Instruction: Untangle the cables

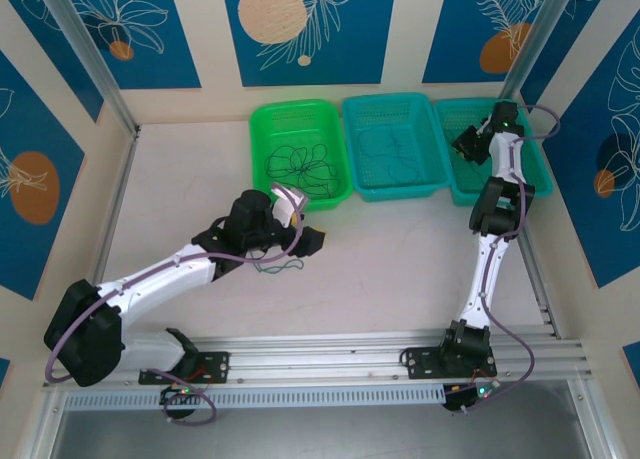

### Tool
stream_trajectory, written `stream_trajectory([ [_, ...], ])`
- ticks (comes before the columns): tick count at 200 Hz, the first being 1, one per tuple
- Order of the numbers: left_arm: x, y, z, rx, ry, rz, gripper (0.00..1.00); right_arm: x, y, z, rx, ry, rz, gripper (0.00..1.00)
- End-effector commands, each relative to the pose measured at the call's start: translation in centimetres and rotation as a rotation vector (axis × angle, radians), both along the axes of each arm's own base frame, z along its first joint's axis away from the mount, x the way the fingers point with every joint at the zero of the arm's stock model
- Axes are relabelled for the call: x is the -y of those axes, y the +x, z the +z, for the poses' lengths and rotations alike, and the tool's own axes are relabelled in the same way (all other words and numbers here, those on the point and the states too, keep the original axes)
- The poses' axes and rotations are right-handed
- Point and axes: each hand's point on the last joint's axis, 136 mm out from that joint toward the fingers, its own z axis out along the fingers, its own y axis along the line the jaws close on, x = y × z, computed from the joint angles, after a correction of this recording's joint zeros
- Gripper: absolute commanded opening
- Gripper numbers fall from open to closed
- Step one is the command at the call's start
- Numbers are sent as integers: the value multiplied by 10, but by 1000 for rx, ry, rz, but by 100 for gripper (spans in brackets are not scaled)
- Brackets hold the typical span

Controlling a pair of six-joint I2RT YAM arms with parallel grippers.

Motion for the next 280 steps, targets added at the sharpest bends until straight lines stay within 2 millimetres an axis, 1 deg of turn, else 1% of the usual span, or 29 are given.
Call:
stream_trajectory([
  [1, -1, -2, 3, 19, -12, 5, 84, -8, -3, -2, -18, 38, 13, 19],
  [13, -1, -2, 4, 21, -13, 4, 84, -7, -2, 2, -8, 32, 16, 16],
  [31, -2, -2, 4, 24, -11, 9, 84, -4, 1, 15, 20, -1, 23, 14],
  [57, -2, -2, 3, 22, -13, 10, 84, -1, 6, 37, 68, -32, 29, 5],
  [68, -1, -1, 3, 19, -17, 10, 84, -1, 6, 50, 88, -38, 33, 0],
  [91, 0, -3, 5, 15, -28, 5, 84, -2, 4, 77, 121, -50, 31, 0],
  [121, -1, -7, 8, 10, -45, -1, 84, 6, -2, 122, 182, -50, -13, 0],
  [144, -5, -11, 13, 15, -68, 10, 84, 9, -7, 145, 216, -13, -36, 0],
  [155, -8, -13, 15, 16, -76, 19, 84, 5, -11, 154, 224, 44, -31, 0],
  [169, -11, -16, 17, 14, -91, 26, 84, -7, -16, 167, 233, 148, -7, 0],
  [179, -11, -17, 19, 12, -105, 24, 84, -15, -22, 169, 211, 235, -8, 0],
  [186, -9, -19, 21, 7, -114, 14, 84, -16, -29, 160, 154, 262, -44, 0],
  [194, -7, -21, 22, -3, -122, -2, 84, -16, -36, 148, 100, 250, -63, 0],
  [204, -4, -23, 26, -12, -139, -19, 84, -10, -48, 131, 16, 196, -101, 0],
  [215, 3, -26, 32, -15, -162, -59, 84, -4, -62, 125, -41, 141, -119, 0],
  [225, 10, -26, 40, -14, -180, -91, 84, -5, -70, 125, -58, 126, -111, 0],
  [239, 23, -25, 50, -25, -194, -137, 84, -12, -79, 137, -31, 124, -95, 0],
  [256, 37, -20, 65, -27, -229, -163, 84, -22, -88, 164, 39, 170, -71, 0],
  [280, 57, -12, 82, -55, -306, -192, 84, -38, -100, 194, 92, 232, -36, 0],
])
